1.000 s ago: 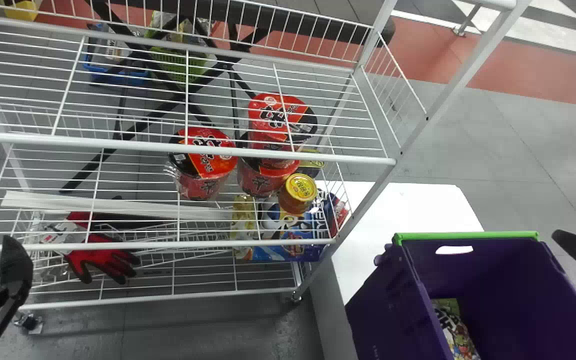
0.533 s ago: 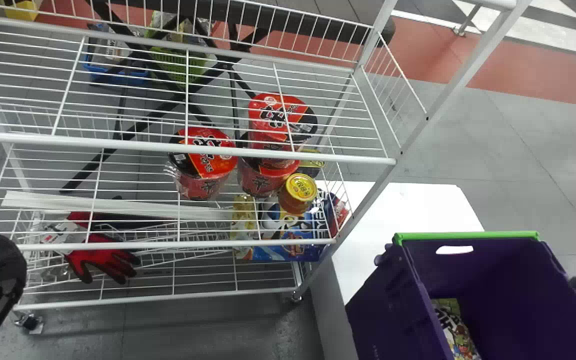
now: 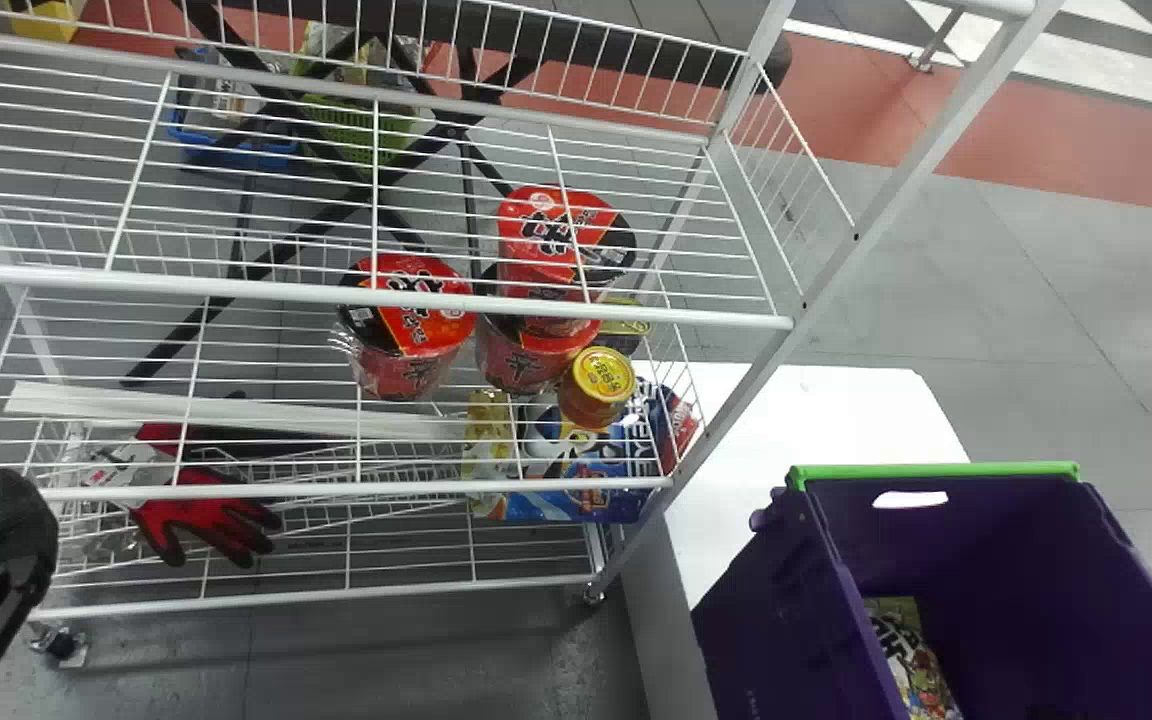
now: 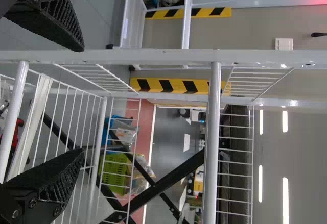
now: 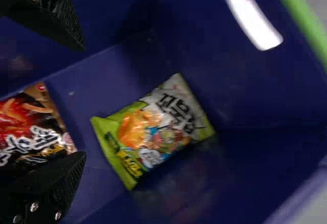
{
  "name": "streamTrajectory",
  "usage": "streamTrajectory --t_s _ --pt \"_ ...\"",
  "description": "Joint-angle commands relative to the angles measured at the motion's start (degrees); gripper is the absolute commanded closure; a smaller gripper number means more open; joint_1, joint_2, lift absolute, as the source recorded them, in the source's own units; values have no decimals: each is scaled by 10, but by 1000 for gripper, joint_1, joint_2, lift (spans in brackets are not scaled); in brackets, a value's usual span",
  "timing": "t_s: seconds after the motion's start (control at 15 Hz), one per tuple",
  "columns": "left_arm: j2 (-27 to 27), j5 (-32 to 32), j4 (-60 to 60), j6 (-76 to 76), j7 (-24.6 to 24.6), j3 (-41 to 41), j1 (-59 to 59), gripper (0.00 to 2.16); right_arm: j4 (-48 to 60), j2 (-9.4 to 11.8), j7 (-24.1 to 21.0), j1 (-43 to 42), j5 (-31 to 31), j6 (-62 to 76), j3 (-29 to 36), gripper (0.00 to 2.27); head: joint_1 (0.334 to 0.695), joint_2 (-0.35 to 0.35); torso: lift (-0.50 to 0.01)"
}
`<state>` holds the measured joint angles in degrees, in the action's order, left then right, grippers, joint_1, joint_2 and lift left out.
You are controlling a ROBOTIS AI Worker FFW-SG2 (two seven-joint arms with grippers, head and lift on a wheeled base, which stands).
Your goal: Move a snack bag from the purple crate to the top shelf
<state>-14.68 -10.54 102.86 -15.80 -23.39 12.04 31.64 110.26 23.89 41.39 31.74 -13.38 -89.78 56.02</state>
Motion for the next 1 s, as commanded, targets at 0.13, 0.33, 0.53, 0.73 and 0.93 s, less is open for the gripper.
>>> streamTrajectory --t_s 0.13,0.33,0.53,0.73,0.93 --pt "0 0 -6 -15 -3 -1 0 113 -105 39 99 -16 158 -3 -95 83 695 -350 -452" --pt "2 0 -6 -16 -4 -3 -2 113 -169 56 100 -24 215 -3 -166 73 695 -350 -452" --pt "4 0 -10 -18 -5 -4 -4 113 -204 55 101 -24 245 -3 -223 83 695 -350 -452" --pt "3 -2 -13 -30 -7 -11 -3 113 -236 54 100 -24 275 -3 -262 83 695 -350 -452" --pt "4 -4 -18 -30 -6 -17 -3 113 -275 56 99 -41 317 -3 -310 90 695 -350 -452"
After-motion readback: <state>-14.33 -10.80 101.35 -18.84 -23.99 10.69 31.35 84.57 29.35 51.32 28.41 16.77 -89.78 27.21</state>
